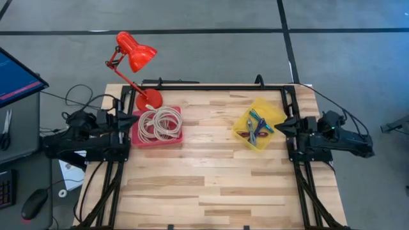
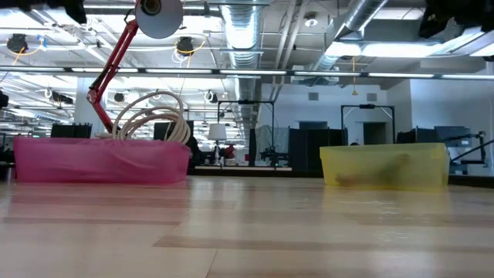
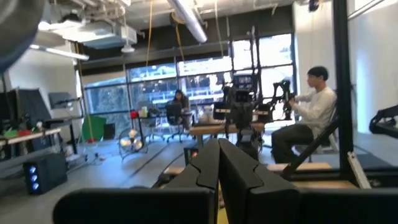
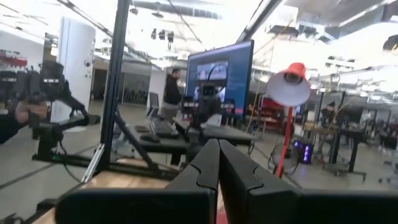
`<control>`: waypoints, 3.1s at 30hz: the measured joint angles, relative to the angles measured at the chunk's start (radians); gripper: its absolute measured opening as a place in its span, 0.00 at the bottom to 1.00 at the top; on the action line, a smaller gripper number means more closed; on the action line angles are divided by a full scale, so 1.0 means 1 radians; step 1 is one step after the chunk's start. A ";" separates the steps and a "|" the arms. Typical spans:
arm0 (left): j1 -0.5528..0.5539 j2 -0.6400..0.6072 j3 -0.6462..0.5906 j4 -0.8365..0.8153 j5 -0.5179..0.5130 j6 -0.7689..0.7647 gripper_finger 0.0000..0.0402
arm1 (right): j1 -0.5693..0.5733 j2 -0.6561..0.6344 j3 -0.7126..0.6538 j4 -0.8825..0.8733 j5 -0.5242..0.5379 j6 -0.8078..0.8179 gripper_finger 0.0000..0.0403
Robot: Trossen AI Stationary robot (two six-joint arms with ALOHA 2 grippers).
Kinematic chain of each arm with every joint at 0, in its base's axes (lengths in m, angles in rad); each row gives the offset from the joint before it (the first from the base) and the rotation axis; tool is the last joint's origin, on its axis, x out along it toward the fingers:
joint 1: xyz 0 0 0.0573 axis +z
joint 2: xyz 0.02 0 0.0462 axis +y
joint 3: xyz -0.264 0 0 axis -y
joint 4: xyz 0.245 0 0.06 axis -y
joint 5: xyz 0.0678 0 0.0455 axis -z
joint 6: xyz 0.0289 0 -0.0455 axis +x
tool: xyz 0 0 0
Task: Pick & Place USB Port
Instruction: Return to Home Position
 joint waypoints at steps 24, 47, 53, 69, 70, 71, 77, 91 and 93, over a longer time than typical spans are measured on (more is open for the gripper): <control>0.000 0.001 -0.239 -0.028 -0.048 -0.005 0.01 | 0.000 -0.004 -0.194 -0.002 0.021 0.012 0.00; 0.000 0.003 -0.364 0.051 0.036 -0.003 0.01 | 0.001 -0.002 -0.249 -0.017 0.021 0.011 0.00; 0.000 0.003 -0.369 0.063 0.040 0.003 0.01 | 0.001 -0.002 -0.249 -0.018 0.021 0.019 0.00; 0.000 0.004 -0.369 0.066 0.039 -0.006 0.02 | -0.001 -0.002 -0.250 -0.019 0.052 -0.061 0.00; 0.000 0.004 -0.369 0.066 0.039 -0.006 0.02 | -0.001 -0.002 -0.251 -0.019 0.066 -0.055 0.00; 0.000 0.004 -0.369 0.067 0.039 -0.006 0.02 | -0.001 -0.002 -0.251 -0.020 0.073 -0.033 0.00; 0.000 0.004 -0.370 0.068 0.039 -0.006 0.02 | -0.001 -0.002 -0.251 -0.020 0.072 0.136 0.00; 0.000 0.004 -0.370 0.074 0.038 -0.006 0.02 | -0.001 -0.002 -0.251 -0.019 0.072 0.203 0.00; 0.000 0.004 -0.370 0.075 0.038 -0.006 0.02 | -0.001 -0.002 -0.251 -0.019 0.072 0.203 0.00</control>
